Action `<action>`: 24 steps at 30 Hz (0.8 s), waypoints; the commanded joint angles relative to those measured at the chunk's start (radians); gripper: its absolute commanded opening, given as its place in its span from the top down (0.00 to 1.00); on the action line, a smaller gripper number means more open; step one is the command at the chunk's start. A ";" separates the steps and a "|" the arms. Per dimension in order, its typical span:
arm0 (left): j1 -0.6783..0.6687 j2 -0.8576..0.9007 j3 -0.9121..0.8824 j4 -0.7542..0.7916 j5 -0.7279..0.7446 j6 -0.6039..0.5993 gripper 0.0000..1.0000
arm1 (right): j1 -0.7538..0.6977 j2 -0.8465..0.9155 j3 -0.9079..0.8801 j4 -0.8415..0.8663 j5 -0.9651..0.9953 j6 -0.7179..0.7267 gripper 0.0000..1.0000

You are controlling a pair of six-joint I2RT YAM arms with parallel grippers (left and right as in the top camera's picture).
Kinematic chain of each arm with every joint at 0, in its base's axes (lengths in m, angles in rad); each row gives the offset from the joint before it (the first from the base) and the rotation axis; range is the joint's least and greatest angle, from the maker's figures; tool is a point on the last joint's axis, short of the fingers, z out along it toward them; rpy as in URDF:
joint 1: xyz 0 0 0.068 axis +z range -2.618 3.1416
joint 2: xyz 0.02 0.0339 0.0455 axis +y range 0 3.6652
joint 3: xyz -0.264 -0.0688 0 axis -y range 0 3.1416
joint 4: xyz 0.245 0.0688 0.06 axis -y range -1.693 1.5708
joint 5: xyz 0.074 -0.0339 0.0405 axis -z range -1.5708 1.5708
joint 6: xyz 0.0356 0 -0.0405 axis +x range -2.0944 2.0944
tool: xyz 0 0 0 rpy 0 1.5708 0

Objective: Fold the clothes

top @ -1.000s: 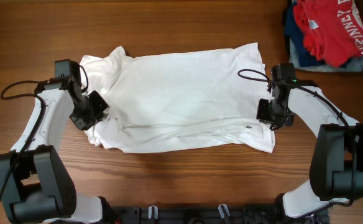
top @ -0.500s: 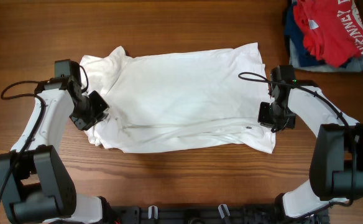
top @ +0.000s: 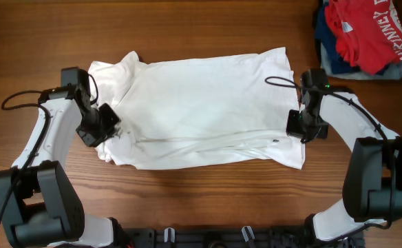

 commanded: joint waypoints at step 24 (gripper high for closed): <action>-0.002 -0.179 0.105 -0.017 -0.117 0.069 0.96 | -0.023 -0.029 0.270 -0.023 0.000 -0.042 0.96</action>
